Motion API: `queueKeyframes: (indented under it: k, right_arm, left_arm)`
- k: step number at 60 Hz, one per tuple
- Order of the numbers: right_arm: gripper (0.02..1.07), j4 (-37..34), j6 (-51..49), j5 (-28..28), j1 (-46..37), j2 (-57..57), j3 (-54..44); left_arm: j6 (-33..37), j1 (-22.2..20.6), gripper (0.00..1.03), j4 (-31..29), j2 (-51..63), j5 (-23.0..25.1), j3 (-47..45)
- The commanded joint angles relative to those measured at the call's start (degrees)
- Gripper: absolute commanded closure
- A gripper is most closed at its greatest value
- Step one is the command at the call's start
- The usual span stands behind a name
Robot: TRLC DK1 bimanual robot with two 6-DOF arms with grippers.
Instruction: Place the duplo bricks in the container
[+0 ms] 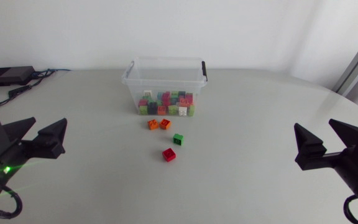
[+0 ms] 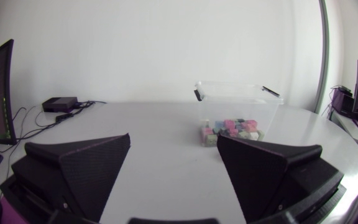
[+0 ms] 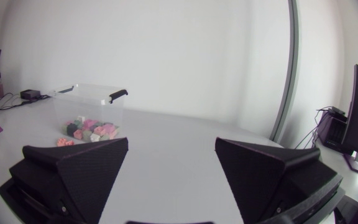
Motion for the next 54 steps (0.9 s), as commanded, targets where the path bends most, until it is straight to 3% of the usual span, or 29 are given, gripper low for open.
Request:
queueKeyframes:
  k: [1,19,29,39,54]
  right_arm:
    - [0.06,0.1,0.4,-0.3,0.5,3.8,3.4]
    - [0.06,-4.2,0.6,-2.2,1.0,17.4,12.4]
    - [0.07,-7.0,1.3,-4.0,2.0,22.2,15.7]
    - [0.07,-8.7,1.5,-5.8,2.1,24.9,17.1]
    - [0.07,-10.6,1.3,-6.2,3.5,28.7,18.8]
  left_arm:
    - [-1.5,-2.0,0.06,0.1,7.9,-0.1,5.6]
    - [1.6,-4.2,0.08,-3.3,31.7,1.4,20.0]
    - [3.2,-1.9,0.09,-8.3,47.0,12.0,30.2]
    - [7.4,-1.5,0.09,-13.8,58.1,18.4,39.5]
    - [20.6,-5.2,0.09,-15.7,70.2,17.3,48.4]
